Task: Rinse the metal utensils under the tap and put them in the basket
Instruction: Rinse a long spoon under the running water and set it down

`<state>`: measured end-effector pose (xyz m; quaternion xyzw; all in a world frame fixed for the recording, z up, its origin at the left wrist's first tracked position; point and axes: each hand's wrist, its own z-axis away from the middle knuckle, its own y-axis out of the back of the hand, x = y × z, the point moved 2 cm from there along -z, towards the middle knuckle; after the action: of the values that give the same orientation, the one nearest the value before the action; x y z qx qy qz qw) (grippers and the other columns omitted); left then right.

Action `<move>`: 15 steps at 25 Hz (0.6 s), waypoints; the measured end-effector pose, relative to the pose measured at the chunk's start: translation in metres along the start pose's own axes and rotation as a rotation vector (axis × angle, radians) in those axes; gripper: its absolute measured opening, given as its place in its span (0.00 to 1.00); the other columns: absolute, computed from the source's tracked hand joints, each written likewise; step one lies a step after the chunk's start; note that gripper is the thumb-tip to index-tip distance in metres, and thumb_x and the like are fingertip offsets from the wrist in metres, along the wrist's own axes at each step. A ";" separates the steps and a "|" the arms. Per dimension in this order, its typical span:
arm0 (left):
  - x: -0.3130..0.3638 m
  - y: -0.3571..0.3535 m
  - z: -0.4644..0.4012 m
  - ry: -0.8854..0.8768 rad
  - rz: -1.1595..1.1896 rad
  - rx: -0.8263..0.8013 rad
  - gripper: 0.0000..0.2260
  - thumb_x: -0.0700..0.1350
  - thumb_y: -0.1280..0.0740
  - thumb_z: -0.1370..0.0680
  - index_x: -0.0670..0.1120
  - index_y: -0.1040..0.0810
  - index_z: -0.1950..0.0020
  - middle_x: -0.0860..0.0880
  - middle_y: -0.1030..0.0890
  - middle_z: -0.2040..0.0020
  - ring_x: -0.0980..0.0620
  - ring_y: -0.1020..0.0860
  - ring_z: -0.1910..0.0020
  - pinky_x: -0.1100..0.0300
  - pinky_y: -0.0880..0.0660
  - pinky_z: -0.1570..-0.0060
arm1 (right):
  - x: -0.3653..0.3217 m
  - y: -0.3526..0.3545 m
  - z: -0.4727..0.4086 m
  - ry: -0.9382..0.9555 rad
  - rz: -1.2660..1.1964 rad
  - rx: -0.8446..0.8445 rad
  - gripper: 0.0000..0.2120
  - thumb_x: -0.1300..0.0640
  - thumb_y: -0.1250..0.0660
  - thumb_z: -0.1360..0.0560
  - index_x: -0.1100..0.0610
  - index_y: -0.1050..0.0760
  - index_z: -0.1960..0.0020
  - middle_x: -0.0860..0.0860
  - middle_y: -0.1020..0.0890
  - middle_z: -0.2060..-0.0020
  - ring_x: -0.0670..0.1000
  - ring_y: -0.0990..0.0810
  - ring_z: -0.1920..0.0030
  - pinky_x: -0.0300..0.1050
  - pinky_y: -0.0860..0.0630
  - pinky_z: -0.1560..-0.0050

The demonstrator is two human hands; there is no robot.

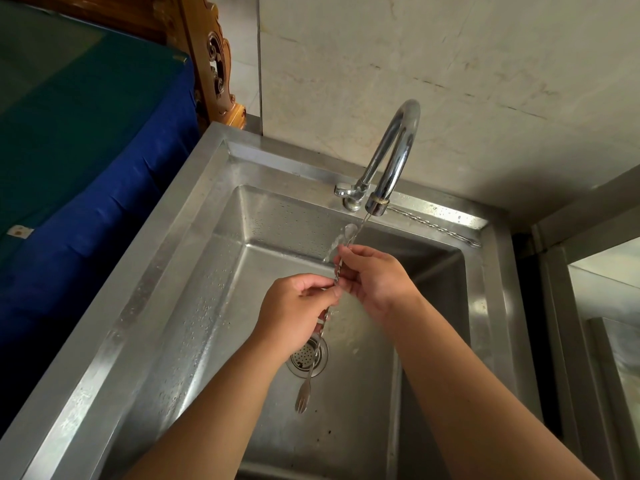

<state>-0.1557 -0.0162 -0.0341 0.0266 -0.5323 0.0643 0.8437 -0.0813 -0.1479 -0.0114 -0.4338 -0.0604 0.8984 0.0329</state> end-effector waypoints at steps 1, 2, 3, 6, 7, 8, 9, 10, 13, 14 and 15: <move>-0.001 0.000 0.000 0.008 0.012 0.004 0.01 0.49 0.22 0.26 0.56 0.12 0.56 0.52 0.11 0.63 0.58 0.19 0.71 0.63 0.24 0.73 | 0.001 0.000 0.000 0.002 -0.023 -0.011 0.03 0.62 0.30 0.21 0.62 0.19 0.52 0.54 0.17 0.64 0.48 0.20 0.68 0.39 0.21 0.70; -0.001 0.000 0.000 0.017 0.027 0.003 0.01 0.48 0.23 0.25 0.55 0.12 0.55 0.51 0.11 0.63 0.57 0.19 0.71 0.62 0.23 0.73 | 0.002 0.001 0.001 0.005 -0.040 -0.013 0.01 0.63 0.29 0.22 0.61 0.19 0.52 0.54 0.17 0.64 0.49 0.19 0.68 0.39 0.21 0.70; -0.001 0.000 0.000 0.025 0.044 -0.003 0.02 0.47 0.24 0.24 0.53 0.12 0.54 0.50 0.11 0.63 0.56 0.19 0.71 0.62 0.23 0.73 | 0.002 0.002 0.001 0.010 -0.053 -0.010 0.01 0.63 0.28 0.23 0.61 0.19 0.51 0.53 0.16 0.64 0.49 0.19 0.67 0.39 0.21 0.69; -0.001 -0.002 0.001 0.034 0.057 -0.025 0.03 0.45 0.26 0.22 0.52 0.12 0.52 0.50 0.11 0.61 0.56 0.17 0.70 0.62 0.22 0.72 | 0.002 0.005 0.003 0.027 -0.068 -0.010 0.03 0.64 0.26 0.25 0.59 0.19 0.53 0.52 0.17 0.66 0.49 0.19 0.66 0.40 0.20 0.68; -0.002 -0.002 0.001 0.034 0.053 -0.031 0.03 0.45 0.26 0.22 0.52 0.12 0.52 0.50 0.11 0.61 0.56 0.17 0.70 0.62 0.22 0.72 | 0.002 0.006 0.003 0.034 -0.064 -0.013 0.03 0.64 0.25 0.26 0.59 0.19 0.53 0.51 0.17 0.67 0.48 0.20 0.67 0.39 0.20 0.68; -0.002 -0.003 0.001 0.035 0.053 -0.037 0.03 0.45 0.26 0.21 0.51 0.13 0.51 0.50 0.11 0.61 0.56 0.17 0.70 0.62 0.22 0.71 | 0.001 0.006 0.004 0.040 -0.056 -0.013 0.04 0.63 0.25 0.26 0.59 0.19 0.54 0.50 0.18 0.67 0.48 0.20 0.67 0.39 0.20 0.68; -0.002 -0.004 0.001 0.038 0.057 -0.042 0.03 0.44 0.27 0.21 0.50 0.13 0.50 0.50 0.11 0.61 0.55 0.17 0.69 0.61 0.22 0.71 | 0.001 0.007 0.004 0.046 -0.047 -0.009 0.04 0.63 0.24 0.26 0.58 0.19 0.54 0.50 0.18 0.67 0.48 0.20 0.67 0.39 0.20 0.68; -0.002 -0.005 0.001 0.042 0.062 -0.046 0.03 0.44 0.27 0.21 0.49 0.13 0.49 0.50 0.11 0.61 0.55 0.17 0.69 0.60 0.21 0.71 | 0.001 0.008 0.004 0.052 -0.038 -0.005 0.04 0.63 0.24 0.27 0.58 0.19 0.54 0.50 0.18 0.67 0.47 0.20 0.68 0.39 0.20 0.67; -0.004 -0.007 0.001 0.047 0.052 -0.050 0.03 0.45 0.28 0.20 0.51 0.13 0.50 0.50 0.11 0.61 0.55 0.17 0.69 0.59 0.20 0.70 | 0.002 0.010 0.003 0.053 -0.014 0.003 0.05 0.62 0.23 0.27 0.59 0.18 0.54 0.51 0.19 0.66 0.47 0.20 0.68 0.39 0.20 0.67; -0.005 -0.008 0.001 0.048 0.049 -0.054 0.04 0.45 0.28 0.20 0.52 0.14 0.51 0.50 0.11 0.61 0.55 0.17 0.69 0.59 0.19 0.69 | 0.003 0.010 0.002 0.049 -0.008 0.007 0.05 0.62 0.23 0.27 0.59 0.18 0.53 0.52 0.19 0.65 0.47 0.20 0.68 0.39 0.20 0.67; -0.006 -0.008 0.002 0.050 0.047 -0.058 0.04 0.45 0.28 0.20 0.53 0.14 0.51 0.51 0.11 0.61 0.55 0.17 0.69 0.60 0.19 0.69 | 0.004 0.011 0.002 0.043 -0.004 0.011 0.06 0.62 0.23 0.27 0.60 0.18 0.52 0.52 0.19 0.64 0.47 0.20 0.68 0.39 0.20 0.67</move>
<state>-0.1586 -0.0244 -0.0386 -0.0119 -0.5132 0.0692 0.8554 -0.0856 -0.1583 -0.0151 -0.4527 -0.0554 0.8891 0.0384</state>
